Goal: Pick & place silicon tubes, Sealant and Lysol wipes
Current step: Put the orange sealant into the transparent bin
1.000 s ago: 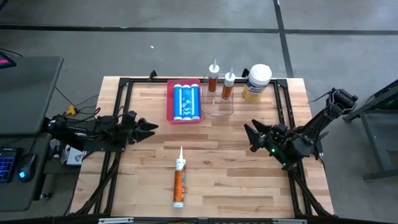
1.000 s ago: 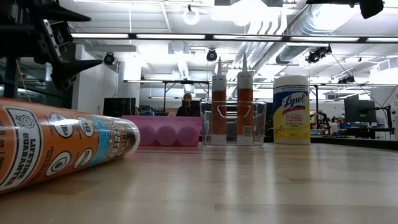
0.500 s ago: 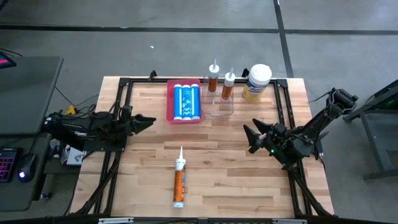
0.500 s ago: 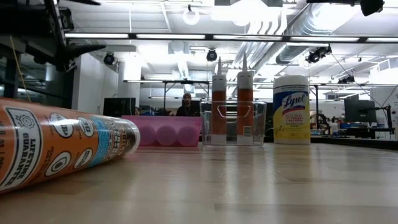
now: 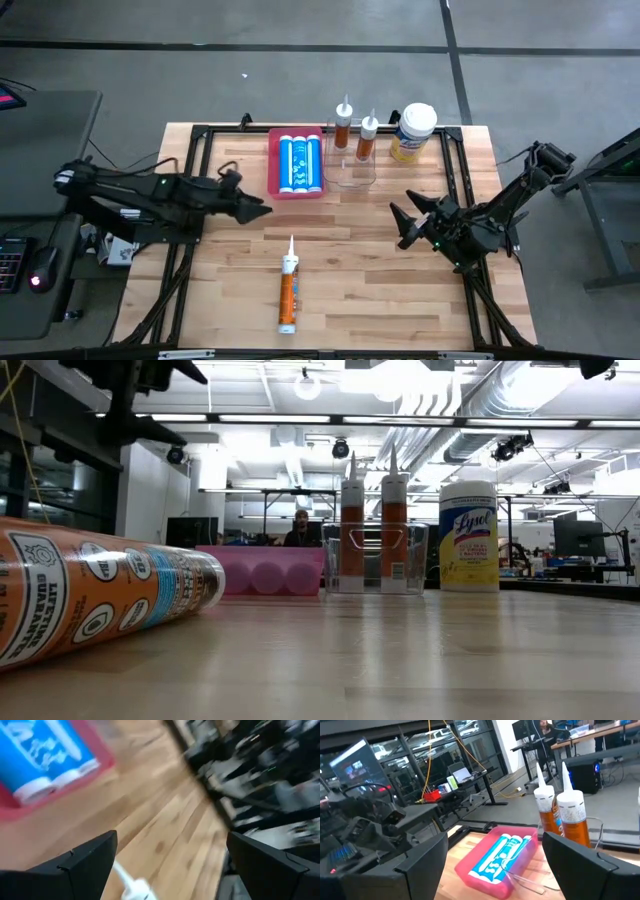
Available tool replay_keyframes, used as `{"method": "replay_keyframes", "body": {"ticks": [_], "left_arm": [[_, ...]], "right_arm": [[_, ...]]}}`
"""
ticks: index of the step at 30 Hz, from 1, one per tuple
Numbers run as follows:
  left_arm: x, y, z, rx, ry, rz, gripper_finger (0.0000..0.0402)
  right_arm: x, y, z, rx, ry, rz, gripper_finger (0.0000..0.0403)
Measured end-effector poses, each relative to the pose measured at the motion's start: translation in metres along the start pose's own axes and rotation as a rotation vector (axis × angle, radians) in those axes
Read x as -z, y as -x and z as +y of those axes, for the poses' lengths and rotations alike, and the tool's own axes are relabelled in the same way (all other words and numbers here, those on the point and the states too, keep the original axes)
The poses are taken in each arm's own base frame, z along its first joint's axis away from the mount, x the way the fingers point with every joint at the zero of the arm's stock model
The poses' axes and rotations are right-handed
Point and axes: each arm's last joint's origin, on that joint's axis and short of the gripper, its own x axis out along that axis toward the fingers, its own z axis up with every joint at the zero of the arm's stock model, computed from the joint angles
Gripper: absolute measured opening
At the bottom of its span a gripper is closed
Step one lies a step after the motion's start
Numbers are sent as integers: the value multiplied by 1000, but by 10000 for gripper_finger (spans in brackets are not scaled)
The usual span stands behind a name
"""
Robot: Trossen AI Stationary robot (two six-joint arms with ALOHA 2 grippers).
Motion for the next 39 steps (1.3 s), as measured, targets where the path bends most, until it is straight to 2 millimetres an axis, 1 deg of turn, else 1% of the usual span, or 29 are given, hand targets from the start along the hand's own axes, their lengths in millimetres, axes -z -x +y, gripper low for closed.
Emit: {"method": "replay_keyframes", "body": {"ticks": [5, 8, 11, 16, 21, 26, 32, 35, 39], "left_arm": [[-4, -12, -19, -125, 48, 151, 369], [-5, -17, -25, -178, 124, 201, 369], [-5, -20, -27, -234, 215, 237, 369], [3, -33, -25, -317, 330, 307, 369], [16, -57, -23, -376, 417, 440, 369], [31, -80, -23, -406, 473, 517, 369], [60, -102, -25, -461, 514, 596, 369], [72, -112, -31, -457, 534, 607, 369], [82, -125, -44, -476, 505, 627, 369]], "right_arm": [[0, 0, 0, 6, 44, 0, 320], [0, 0, 0, 6, 75, 0, 320], [0, 0, 0, 6, 118, 0, 320], [0, 0, 0, 7, 199, 0, 320], [0, 0, 0, 16, 258, 1, 320], [0, 0, -1, 20, 292, 2, 320], [1, 0, -1, 20, 314, 2, 320], [1, 0, -1, 21, 332, 2, 320], [2, 0, -1, 21, 341, 2, 320]]}}
